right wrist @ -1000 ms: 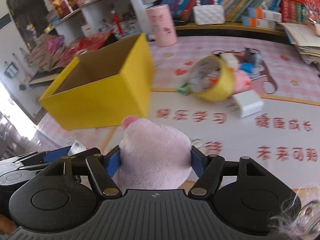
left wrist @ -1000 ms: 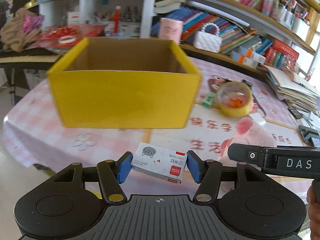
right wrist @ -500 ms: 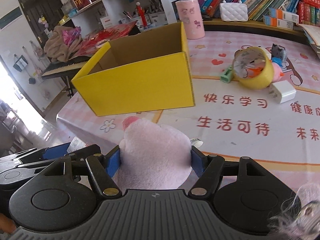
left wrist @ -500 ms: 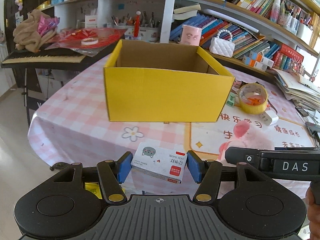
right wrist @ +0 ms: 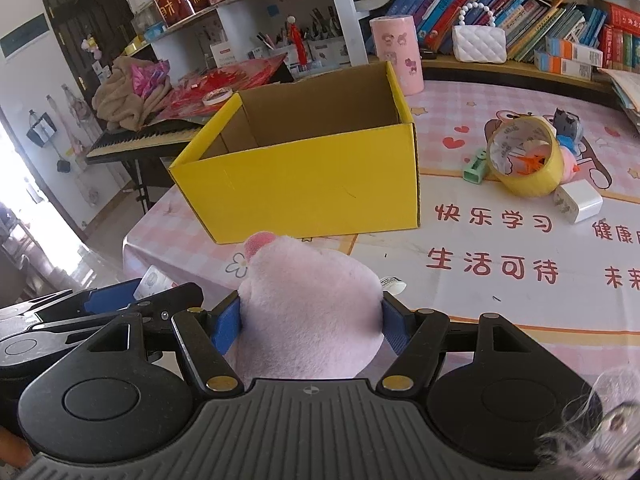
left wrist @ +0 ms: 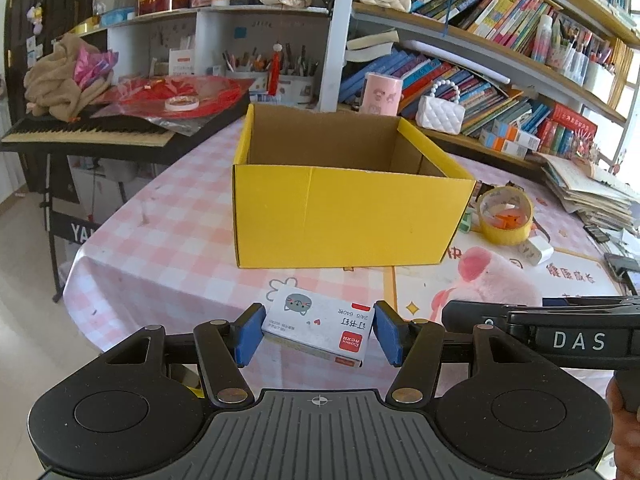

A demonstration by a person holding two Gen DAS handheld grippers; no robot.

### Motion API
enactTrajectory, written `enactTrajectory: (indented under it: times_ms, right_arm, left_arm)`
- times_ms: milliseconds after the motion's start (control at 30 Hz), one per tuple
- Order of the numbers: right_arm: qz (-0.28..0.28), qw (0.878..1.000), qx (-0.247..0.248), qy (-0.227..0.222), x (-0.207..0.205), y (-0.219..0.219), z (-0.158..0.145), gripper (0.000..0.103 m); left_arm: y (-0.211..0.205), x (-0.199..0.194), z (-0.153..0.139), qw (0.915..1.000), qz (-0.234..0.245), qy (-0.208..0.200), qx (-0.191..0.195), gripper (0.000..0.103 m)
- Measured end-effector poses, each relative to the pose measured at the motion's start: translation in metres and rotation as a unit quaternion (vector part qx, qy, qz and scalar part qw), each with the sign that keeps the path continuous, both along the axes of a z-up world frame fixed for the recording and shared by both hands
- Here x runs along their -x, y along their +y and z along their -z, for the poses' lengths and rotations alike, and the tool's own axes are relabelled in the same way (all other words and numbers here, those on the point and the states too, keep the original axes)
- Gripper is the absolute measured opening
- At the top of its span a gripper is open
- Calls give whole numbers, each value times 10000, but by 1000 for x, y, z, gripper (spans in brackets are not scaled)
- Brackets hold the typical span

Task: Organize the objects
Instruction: 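Lift both held items and carry them over the yellow box, then lower the pig and card box into the yellow box and open both grippers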

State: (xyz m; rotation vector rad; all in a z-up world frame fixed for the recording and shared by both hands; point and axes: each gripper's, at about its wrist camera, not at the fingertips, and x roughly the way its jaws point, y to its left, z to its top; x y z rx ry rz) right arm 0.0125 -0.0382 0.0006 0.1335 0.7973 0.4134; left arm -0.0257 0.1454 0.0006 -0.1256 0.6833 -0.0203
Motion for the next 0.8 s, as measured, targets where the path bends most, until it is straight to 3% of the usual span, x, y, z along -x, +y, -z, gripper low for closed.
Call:
enactTrajectory:
  times_ms: [167,400,633,800]
  right_arm:
    - [-6,9999,54,-138,2,5,-6,68]
    - [-91,9976,83,-674,-11,9,-34,68]
    - [85,9911,40,-1330,-51,5,-69,68]
    - [178,9881,-14,-1529,-95,5,-81,68]
  left_arm:
    - [5,-1,-7,9999,-17,-87,82,58]
    - [11,-17,-31,9988,-10,-400,296,58]
    - [10,-53,-62,9959,-12,-863,272,58]
    - [8,-85,-69,9956,-82,-930,82,58]
